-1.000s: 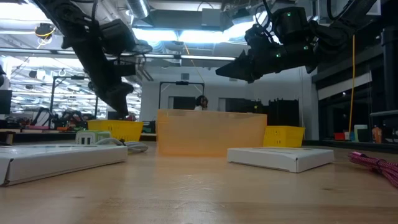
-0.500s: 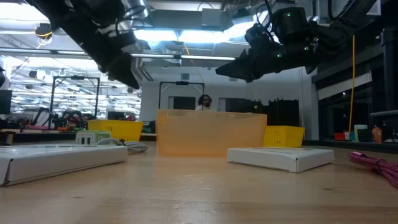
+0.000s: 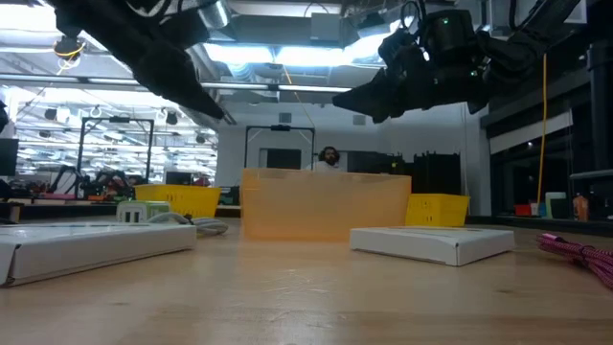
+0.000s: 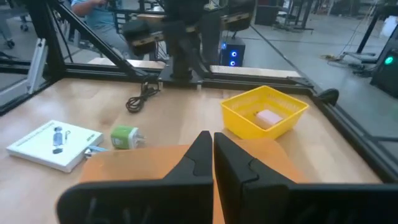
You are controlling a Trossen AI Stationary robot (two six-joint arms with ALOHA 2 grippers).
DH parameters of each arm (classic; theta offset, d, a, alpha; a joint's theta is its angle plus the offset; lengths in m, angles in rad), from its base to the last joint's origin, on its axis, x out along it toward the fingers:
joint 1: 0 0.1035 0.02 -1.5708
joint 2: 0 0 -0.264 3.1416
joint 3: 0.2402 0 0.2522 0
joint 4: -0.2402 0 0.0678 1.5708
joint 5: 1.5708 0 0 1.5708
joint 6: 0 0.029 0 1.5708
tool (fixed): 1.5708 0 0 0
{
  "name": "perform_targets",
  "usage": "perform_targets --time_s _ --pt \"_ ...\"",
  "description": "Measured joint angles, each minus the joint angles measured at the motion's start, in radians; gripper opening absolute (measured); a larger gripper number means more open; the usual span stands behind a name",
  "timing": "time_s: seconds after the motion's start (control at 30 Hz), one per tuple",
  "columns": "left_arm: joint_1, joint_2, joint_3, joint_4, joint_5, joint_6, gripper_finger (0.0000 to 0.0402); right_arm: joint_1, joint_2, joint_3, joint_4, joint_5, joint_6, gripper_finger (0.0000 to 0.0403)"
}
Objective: Pick and place items into bin
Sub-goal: Put the bottom card reader box into the orange bin
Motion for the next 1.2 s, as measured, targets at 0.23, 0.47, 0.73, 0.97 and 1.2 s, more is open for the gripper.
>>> perform_targets --time_s 0.23,0.47,0.73,0.97,1.2 --pt "-0.094 0.000 0.000 0.001 0.011 -0.035 0.0003 0.000 0.000 0.000 0.044 0.000 -0.033 0.0000" --pt "-0.172 0.001 0.000 0.088 0.040 -0.028 0.0001 0.021 0.000 0.000 -0.017 -0.008 -0.024 0.0000" --pt "-0.222 0.001 0.000 0.120 0.061 0.009 0.0001 0.079 0.000 0.000 -0.006 0.003 -0.003 0.0000" --pt "-0.252 0.001 0.000 0.115 0.072 -0.021 0.0002 0.141 0.000 0.019 -0.027 0.004 0.072 0.0000" --pt "-0.371 0.001 -0.009 0.134 0.070 -0.075 0.0001 0.284 0.017 0.149 -0.230 0.099 0.066 0.0000"
